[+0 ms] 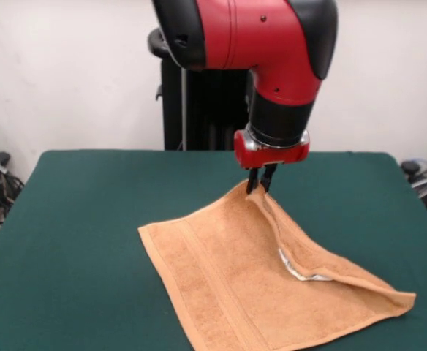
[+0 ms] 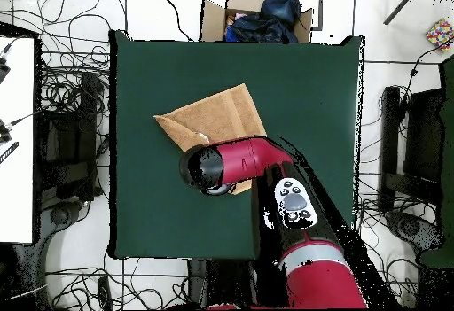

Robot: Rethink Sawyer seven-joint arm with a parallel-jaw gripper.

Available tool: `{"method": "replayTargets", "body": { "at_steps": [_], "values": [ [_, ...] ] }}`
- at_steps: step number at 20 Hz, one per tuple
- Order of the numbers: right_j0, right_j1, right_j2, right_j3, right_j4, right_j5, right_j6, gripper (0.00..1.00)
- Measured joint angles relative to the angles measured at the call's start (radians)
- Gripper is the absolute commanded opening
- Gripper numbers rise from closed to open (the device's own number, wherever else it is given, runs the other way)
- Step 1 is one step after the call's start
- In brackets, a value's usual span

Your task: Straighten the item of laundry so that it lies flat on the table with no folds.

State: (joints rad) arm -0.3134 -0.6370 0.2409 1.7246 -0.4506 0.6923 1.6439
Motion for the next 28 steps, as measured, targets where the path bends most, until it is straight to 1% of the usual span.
{"method": "replayTargets", "body": {
  "at_steps": [10,20,22,28],
  "values": [
    [-0.009,-0.006,0.001,0.011,0.0,-0.004,0.0,0.0],
    [-0.017,-0.068,0.008,0.111,0.005,-0.037,0.0,0.0],
    [-0.008,-0.089,0.01,0.138,0.013,-0.038,0.0,0.0],
    [0.023,-0.112,0.012,0.164,0.017,-0.038,0.0,0.0]
  ]
}}
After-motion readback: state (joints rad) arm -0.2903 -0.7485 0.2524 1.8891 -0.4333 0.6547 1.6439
